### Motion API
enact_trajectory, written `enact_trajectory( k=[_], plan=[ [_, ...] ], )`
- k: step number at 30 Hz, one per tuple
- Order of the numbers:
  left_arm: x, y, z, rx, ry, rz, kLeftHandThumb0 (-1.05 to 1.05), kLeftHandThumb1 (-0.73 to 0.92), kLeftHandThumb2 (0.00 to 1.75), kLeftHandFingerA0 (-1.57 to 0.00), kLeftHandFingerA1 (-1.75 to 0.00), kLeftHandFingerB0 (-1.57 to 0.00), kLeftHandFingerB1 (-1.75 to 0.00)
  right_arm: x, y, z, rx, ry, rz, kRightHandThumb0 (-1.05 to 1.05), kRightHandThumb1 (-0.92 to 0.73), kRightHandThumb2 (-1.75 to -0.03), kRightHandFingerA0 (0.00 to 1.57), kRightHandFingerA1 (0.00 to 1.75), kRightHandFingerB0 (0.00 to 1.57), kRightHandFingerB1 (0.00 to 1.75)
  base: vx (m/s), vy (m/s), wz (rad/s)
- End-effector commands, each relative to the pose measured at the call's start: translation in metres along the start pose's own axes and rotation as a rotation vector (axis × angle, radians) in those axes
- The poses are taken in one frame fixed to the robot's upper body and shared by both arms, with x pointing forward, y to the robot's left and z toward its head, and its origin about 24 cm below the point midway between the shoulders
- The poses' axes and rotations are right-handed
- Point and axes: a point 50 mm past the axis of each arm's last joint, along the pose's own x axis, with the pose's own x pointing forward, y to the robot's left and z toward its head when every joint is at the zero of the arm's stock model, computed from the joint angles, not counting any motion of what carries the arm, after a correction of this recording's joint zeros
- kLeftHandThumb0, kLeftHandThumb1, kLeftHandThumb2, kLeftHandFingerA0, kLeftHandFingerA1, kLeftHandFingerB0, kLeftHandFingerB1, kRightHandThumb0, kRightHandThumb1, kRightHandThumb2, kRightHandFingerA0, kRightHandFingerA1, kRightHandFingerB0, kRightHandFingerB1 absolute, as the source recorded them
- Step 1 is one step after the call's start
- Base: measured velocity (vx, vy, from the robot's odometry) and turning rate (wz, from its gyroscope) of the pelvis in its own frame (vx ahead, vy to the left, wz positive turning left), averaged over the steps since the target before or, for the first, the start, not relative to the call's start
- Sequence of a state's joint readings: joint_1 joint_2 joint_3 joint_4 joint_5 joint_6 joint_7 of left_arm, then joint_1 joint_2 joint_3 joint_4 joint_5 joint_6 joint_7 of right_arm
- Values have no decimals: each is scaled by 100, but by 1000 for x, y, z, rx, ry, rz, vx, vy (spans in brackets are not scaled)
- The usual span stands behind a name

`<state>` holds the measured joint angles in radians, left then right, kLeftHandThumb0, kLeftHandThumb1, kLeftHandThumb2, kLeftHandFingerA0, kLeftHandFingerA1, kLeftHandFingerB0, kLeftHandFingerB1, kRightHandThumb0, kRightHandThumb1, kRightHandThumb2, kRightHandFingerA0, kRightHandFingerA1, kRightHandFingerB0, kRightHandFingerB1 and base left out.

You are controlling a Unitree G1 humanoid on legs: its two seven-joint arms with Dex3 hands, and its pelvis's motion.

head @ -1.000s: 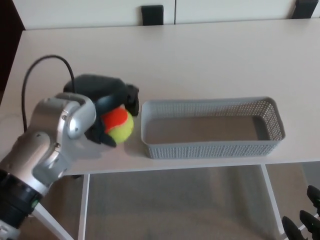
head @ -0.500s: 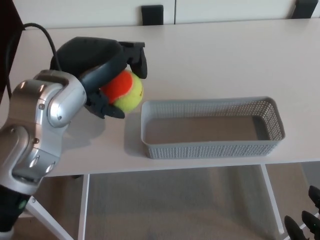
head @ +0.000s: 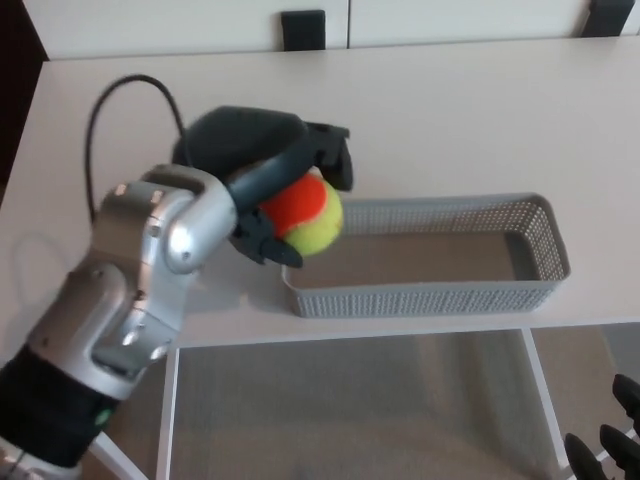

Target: The robot walk towards a table in front and uses its left hand to pickup a tennis ball on the left side and put it in a container on the right hand side

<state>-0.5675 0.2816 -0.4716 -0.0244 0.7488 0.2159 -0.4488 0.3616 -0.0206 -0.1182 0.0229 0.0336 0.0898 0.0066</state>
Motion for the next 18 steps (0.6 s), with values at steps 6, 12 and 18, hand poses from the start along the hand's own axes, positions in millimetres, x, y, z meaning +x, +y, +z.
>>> enact_trajectory(
  k=[6, 12, 18],
  plan=[
    [16, -12, -2, 33, 25, -4, -19, 70, 63, -71, -141, -75, -71, -2, -2, -1, -39, 5, -4, -30, -66, -62, 3, 42, 5, 34, 0, 0, 0],
    [19, -17, 0, 42, 33, -2, -22, 73, 62, -68, -157, -68, -98, -3, -2, -1, -37, 6, -1, -32, -65, -62, 3, 44, 5, 35, 0, 0, 0],
    [19, -18, -1, 9, 52, 101, -33, 70, 62, -65, -119, -52, -38, -5, -2, -3, -37, 12, 5, -38, -57, -76, 2, 45, 1, 37, 0, 0, 0]
  ],
)
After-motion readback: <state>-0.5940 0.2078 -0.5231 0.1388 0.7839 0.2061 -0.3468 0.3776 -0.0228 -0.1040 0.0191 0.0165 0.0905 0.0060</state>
